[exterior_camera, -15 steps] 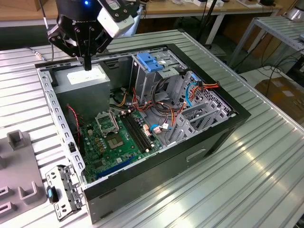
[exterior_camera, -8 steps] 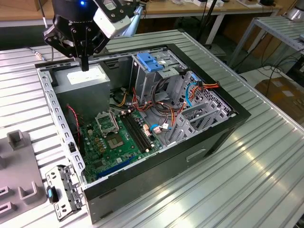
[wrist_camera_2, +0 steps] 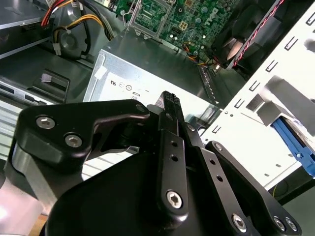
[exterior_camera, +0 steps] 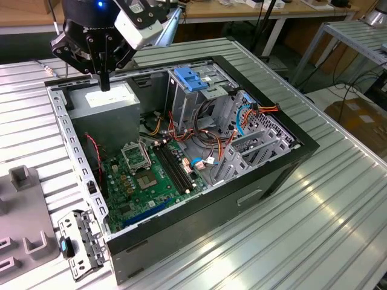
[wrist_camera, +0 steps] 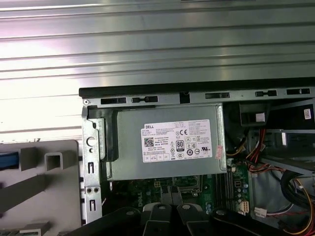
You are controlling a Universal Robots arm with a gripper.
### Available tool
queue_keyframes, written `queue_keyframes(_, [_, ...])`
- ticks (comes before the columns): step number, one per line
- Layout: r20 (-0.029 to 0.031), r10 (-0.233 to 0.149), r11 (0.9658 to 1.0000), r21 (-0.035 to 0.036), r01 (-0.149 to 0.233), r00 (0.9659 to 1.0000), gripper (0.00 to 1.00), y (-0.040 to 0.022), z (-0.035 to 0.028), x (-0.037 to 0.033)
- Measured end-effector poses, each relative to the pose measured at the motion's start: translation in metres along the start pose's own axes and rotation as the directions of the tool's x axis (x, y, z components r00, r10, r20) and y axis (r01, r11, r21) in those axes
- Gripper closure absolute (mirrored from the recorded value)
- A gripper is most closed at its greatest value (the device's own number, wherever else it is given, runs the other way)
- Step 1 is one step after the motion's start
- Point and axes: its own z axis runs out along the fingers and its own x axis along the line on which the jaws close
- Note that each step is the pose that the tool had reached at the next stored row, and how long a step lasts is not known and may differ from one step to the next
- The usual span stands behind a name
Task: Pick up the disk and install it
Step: 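Reach for the disk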
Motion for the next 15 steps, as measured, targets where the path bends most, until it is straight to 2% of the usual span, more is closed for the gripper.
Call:
queue_keyframes(8, [0.0000, 0.000, 1.0000, 0.0000, 0.000, 1.0000, 0.89, -0.0004, 0.0001, 0.0049])
queue_keyframes(15, [0.0000, 0.000, 1.0000, -0.0001, 0.000, 1.0000, 0.89, -0.0012, 0.0001, 0.0150])
